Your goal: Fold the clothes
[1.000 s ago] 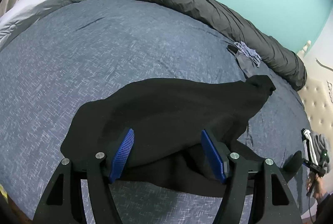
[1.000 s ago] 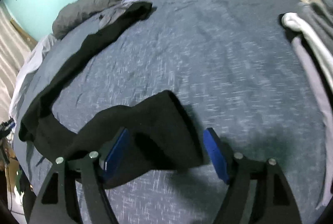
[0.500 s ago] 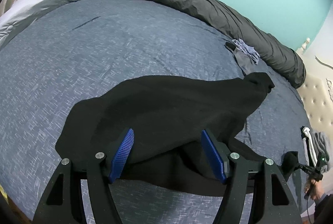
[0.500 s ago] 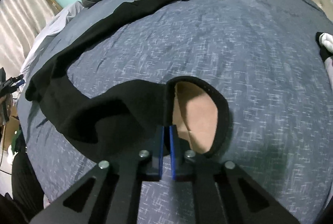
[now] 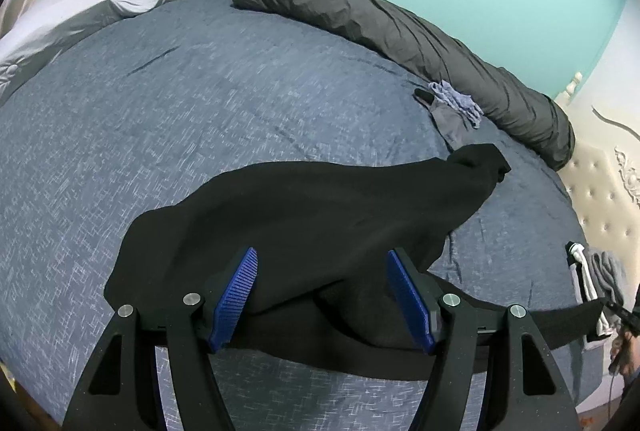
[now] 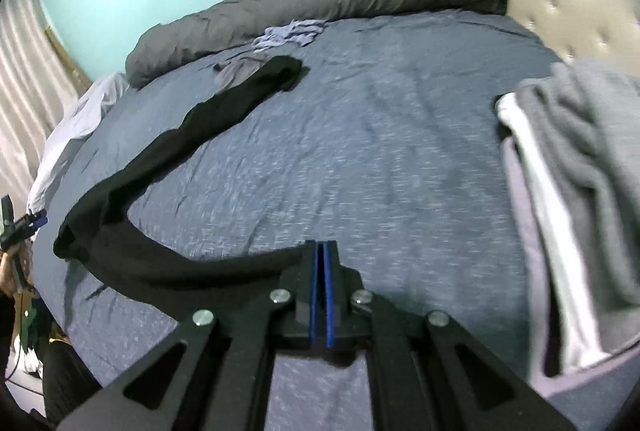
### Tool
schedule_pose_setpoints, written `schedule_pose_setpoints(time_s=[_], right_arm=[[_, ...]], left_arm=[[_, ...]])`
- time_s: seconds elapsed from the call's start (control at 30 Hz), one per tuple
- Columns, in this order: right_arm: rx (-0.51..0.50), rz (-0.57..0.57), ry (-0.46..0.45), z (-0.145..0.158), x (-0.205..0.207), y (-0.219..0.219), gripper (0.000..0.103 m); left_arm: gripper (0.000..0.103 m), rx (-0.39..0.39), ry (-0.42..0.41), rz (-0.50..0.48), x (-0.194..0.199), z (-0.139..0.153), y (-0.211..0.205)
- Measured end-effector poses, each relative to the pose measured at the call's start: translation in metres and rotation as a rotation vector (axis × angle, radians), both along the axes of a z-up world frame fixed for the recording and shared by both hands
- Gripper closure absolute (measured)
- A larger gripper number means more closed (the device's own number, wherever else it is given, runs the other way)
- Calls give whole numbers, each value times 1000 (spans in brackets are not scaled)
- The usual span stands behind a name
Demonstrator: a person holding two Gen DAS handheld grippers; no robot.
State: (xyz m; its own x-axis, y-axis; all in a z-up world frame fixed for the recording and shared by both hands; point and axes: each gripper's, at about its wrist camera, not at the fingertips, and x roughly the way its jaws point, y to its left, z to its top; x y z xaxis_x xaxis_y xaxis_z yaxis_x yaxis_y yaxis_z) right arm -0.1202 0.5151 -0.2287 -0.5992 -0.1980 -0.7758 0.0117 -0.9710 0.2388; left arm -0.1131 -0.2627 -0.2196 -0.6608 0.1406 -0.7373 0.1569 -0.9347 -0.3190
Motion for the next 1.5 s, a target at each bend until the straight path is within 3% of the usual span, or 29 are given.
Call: schedule_pose_setpoints(time_s=[0.1, 0.23, 0.43, 0.47, 0.57, 0.6, 0.9, 1.17, 1.27, 1.5], right_arm=[[38, -47, -45, -1, 11, 14, 103], [69, -176, -142, -30, 19, 40, 103], [-15, -106, -166, -66, 18, 26, 101], [-8, -100, -177, -70, 15, 20, 97], [8, -83, -205, -84, 5, 6, 68], [5, -78, -209, -87, 4, 4, 63], [-12, -75, -195, -96, -19, -12, 56], [-27, -20, -149, -80, -100, -61, 50], [-28, 1, -133, -77, -145, -85, 49], [-47, 32, -107, -83, -242, -134, 44]], left_arm=[[32, -6, -4, 1, 0, 0, -2], [32, -8, -24, 18, 1, -6, -11], [32, -21, -57, 42, 3, -20, -30], [32, -27, -65, 44, 3, -23, -33], [32, -26, -81, 54, 4, -29, -43], [32, -27, -84, 58, 5, -31, -47], [27, -39, -91, 52, -3, -35, -65], [26, -64, -56, 58, -46, -38, -51], [21, -66, -33, 41, -65, -40, -33], [20, -49, 35, -5, -102, -44, 26]])
